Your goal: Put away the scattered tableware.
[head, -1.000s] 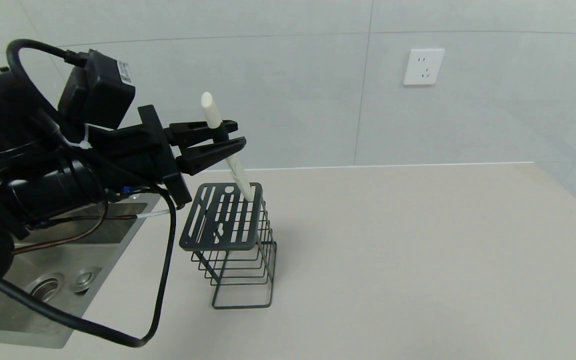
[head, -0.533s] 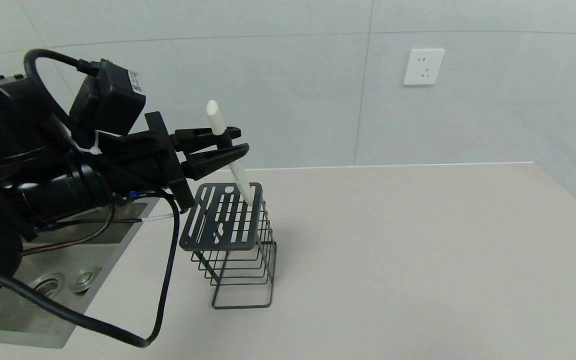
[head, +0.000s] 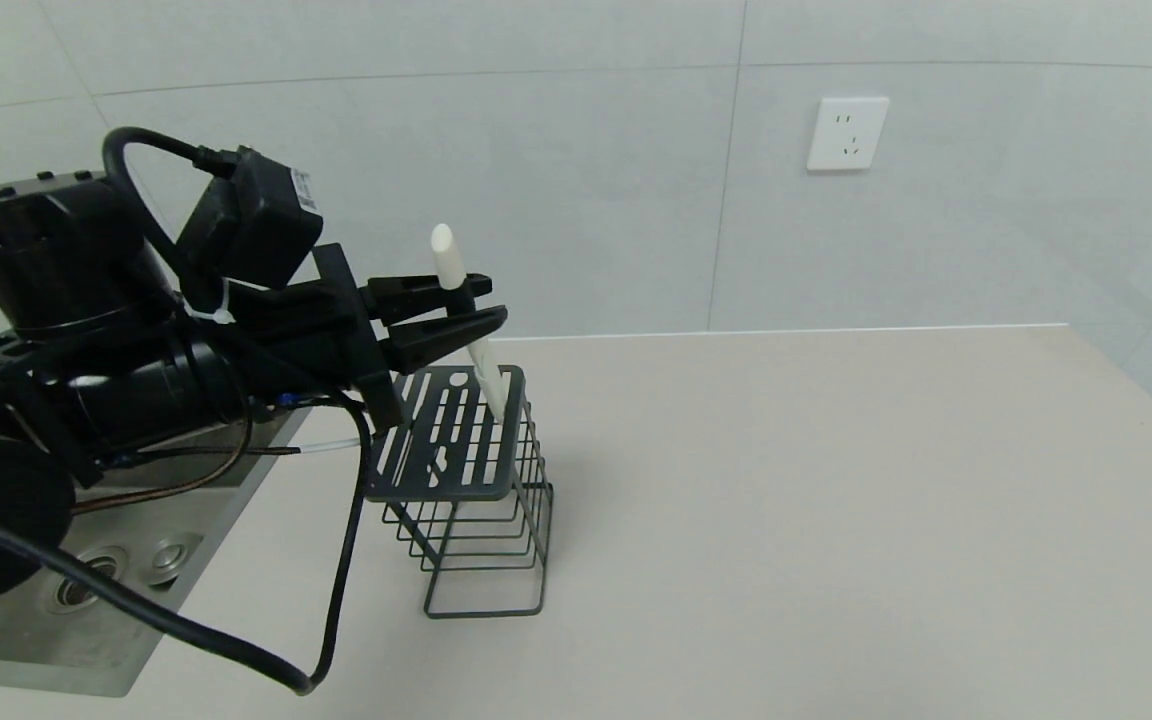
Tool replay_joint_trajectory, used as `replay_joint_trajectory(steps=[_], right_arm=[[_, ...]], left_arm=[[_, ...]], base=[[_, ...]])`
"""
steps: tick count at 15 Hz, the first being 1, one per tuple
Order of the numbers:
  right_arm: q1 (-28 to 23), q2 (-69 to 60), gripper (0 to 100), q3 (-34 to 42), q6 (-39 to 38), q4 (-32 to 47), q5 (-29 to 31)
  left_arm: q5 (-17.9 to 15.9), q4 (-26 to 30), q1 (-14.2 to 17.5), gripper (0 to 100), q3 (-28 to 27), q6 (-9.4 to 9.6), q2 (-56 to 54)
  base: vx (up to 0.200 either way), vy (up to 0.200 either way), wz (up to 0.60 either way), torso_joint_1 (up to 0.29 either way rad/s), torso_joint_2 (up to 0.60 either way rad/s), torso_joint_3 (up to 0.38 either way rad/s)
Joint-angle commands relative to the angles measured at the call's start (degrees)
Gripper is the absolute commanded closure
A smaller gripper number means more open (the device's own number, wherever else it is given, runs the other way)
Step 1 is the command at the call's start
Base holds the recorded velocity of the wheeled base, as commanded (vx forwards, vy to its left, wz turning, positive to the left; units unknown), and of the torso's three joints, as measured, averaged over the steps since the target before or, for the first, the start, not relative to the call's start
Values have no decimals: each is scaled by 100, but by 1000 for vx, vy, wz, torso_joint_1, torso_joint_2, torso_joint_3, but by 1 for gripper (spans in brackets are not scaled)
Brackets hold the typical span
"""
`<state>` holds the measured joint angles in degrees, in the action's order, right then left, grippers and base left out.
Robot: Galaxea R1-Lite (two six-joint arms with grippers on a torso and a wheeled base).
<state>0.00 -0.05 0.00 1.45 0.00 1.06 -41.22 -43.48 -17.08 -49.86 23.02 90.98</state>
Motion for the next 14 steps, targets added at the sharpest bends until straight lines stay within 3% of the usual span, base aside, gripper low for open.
replay_joint_trajectory(steps=[1, 14], right_arm=[[0, 5, 100, 0, 4, 0, -1], [0, 14, 100, 0, -4, 9, -1]], left_arm=[[0, -2, -6, 100, 3, 1, 96], [8, -20, -6, 100, 126, 1, 350]], base=[[0, 0, 0, 0, 0, 0], [0, 0, 0, 0, 0, 0]])
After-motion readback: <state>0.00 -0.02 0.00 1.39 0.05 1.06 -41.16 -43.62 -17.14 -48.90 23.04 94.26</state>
